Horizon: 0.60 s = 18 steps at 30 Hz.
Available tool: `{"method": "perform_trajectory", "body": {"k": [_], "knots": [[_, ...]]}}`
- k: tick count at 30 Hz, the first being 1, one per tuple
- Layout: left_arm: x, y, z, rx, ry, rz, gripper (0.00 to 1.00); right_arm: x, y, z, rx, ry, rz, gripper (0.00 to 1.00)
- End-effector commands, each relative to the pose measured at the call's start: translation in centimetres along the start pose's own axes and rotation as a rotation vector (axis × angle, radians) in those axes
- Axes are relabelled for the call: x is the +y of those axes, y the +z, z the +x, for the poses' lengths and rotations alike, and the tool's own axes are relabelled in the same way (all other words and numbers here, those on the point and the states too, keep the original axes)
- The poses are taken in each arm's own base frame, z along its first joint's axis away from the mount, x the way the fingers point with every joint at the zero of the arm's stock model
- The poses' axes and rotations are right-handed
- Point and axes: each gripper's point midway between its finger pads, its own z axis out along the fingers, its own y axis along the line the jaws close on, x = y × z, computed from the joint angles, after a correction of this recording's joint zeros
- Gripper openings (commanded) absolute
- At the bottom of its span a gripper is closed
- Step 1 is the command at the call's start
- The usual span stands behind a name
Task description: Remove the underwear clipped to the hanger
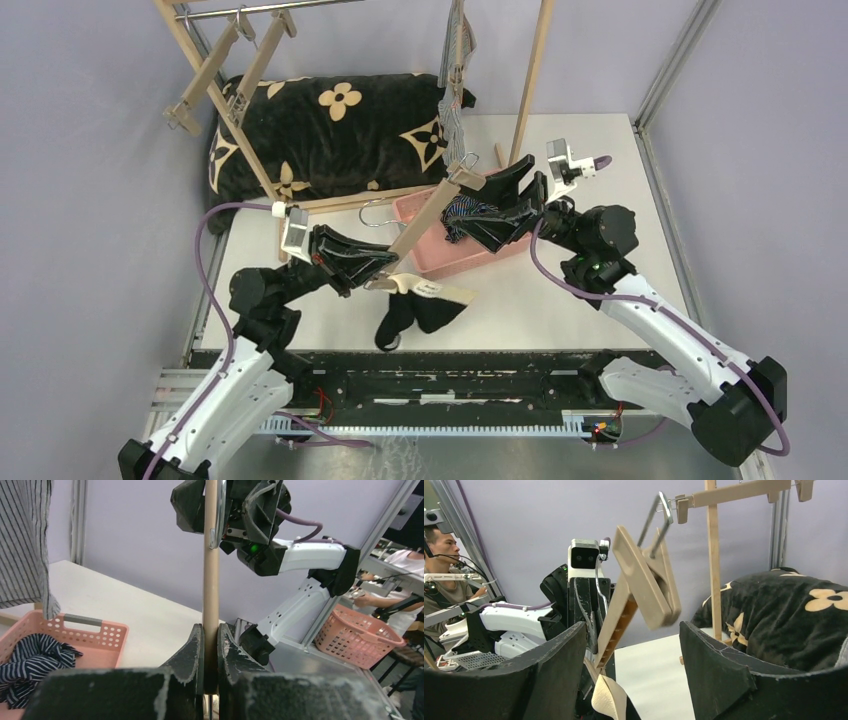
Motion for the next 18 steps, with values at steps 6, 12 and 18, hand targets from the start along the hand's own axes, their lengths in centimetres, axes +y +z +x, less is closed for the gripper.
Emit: {"method": "perform_trajectory", "body": {"k": [6, 12, 18], "knots": [[-1.5, 0.3, -2.4, -0.138, -0.015, 0.088, 0.03, 1.1, 0.7, -1.9, -0.067, -0.014, -0.064, 0.75], [-1.5, 0.3, -2.2, -0.148, -0.018, 0.088, 0.03, 1.1, 1.3, -2.3, -0.076, 0.002, -0.076, 0.69], [-1.4, 0.4, -2.2, -0.156, -0.017, 0.088, 0.03, 0.9, 1.5, -2.1, -0.071, 0.009, -0.077, 0.58]]}}
